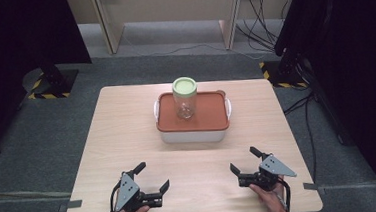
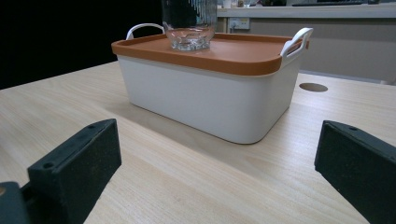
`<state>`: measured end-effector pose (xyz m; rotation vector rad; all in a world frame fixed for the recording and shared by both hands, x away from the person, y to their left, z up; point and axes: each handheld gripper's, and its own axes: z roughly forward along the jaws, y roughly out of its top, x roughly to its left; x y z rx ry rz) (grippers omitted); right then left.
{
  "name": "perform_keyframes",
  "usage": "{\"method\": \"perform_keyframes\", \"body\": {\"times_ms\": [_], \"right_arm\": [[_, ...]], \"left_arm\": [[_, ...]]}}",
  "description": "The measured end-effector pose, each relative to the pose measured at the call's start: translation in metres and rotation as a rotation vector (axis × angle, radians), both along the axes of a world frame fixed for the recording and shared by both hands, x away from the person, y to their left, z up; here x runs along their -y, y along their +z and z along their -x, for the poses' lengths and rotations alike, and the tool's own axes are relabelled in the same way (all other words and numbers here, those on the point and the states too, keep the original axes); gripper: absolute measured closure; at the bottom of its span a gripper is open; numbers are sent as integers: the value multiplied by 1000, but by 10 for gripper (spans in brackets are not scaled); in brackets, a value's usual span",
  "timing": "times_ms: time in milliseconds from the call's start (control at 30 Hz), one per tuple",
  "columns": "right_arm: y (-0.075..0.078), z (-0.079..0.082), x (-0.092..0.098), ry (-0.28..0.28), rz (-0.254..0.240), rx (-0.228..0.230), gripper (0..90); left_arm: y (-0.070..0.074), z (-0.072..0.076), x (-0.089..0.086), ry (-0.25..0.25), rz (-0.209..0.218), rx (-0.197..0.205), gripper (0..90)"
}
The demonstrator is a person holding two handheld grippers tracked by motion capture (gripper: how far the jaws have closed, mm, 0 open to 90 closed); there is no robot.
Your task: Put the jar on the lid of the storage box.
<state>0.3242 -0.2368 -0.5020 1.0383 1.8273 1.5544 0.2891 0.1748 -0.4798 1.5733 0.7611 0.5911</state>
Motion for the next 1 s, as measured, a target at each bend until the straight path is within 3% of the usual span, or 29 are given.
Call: {"method": "perform_keyframes", "body": {"times_ms": [1000], "right_arm": [[1,1,0,1,-3,3,8]], "left_arm": [[-10,1,-8,15,-8,0,0]]}}
